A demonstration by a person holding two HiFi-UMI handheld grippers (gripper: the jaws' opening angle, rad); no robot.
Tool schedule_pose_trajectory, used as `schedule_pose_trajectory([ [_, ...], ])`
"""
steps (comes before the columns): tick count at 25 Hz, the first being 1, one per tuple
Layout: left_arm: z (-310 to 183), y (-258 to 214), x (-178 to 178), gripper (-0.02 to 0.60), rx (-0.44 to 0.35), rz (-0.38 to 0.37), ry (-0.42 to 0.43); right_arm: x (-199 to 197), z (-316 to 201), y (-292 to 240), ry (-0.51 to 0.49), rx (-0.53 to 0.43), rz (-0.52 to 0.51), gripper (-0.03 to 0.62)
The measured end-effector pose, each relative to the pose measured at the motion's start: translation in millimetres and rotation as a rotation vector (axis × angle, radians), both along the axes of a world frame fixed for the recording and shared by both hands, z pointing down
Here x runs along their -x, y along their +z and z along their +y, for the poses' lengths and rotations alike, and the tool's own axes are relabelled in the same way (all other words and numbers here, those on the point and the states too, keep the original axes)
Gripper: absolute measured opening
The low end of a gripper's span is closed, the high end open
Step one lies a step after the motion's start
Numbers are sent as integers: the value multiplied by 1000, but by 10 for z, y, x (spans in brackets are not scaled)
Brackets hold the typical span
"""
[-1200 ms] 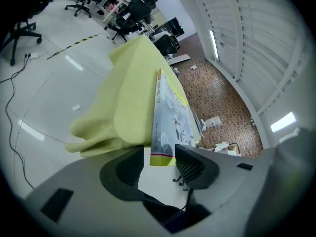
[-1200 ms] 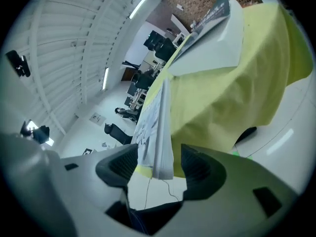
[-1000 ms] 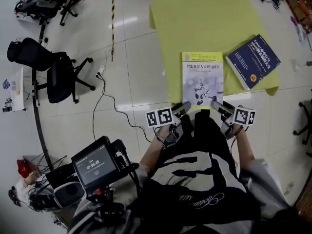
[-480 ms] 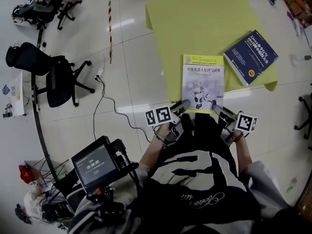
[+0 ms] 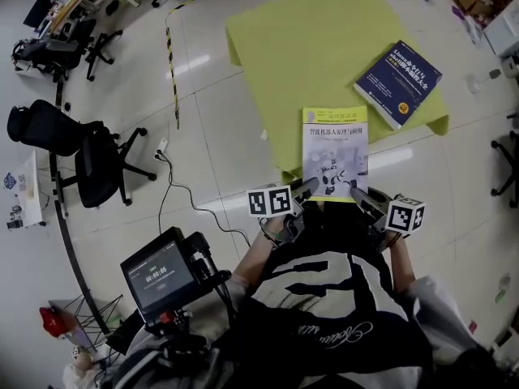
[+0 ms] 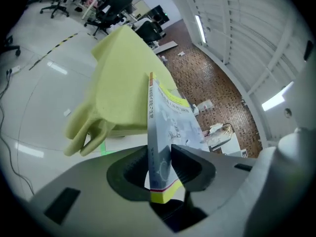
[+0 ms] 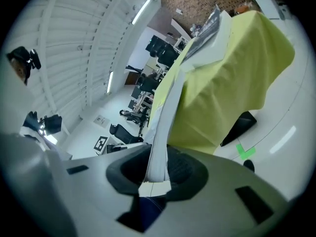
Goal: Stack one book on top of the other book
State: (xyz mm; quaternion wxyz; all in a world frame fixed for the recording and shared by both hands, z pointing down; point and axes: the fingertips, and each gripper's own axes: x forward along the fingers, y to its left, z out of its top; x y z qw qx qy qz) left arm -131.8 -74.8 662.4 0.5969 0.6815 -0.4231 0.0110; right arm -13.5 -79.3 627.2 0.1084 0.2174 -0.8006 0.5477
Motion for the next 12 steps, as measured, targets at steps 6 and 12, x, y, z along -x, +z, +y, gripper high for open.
schedule_pose_trajectory([
  [6, 3, -501, 104, 133, -220, -139, 117, 146, 153, -307, 32, -88, -12, 89],
  [12, 28, -836, 122, 134, -314, -204, 141, 188, 239, -537, 48, -159, -14, 97],
])
